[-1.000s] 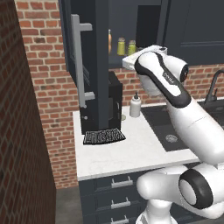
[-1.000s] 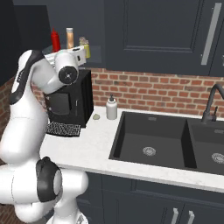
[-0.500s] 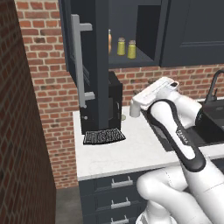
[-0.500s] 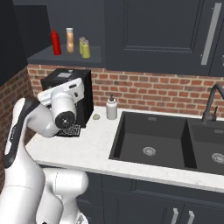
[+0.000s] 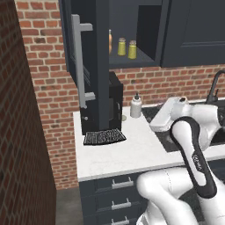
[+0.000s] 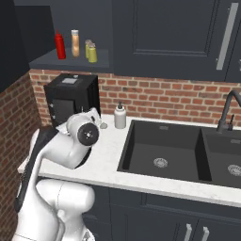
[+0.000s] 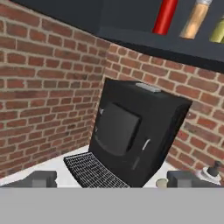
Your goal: Put the shaker and condiment bottle from the counter next to their counterparts in the cabinet.
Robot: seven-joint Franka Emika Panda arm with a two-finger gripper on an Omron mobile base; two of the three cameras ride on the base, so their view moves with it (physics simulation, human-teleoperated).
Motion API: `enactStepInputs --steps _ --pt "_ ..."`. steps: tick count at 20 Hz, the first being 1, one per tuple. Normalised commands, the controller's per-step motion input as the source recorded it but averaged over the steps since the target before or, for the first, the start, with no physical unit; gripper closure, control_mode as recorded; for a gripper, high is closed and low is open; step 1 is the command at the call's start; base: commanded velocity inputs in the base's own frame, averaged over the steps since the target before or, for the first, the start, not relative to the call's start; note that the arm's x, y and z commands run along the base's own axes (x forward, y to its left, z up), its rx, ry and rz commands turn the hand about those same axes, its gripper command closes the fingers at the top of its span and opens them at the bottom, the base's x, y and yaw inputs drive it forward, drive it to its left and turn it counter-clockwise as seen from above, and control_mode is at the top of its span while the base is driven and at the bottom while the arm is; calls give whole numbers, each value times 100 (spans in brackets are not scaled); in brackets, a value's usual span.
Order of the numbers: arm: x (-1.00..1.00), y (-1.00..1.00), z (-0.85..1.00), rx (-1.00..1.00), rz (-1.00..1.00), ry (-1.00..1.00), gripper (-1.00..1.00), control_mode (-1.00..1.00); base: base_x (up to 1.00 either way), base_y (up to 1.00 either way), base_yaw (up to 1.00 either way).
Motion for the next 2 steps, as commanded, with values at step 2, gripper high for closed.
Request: enactStepInputs --steps 2 --pt "-63 0 -100 -20 1 31 -100 -100 0 0 0"
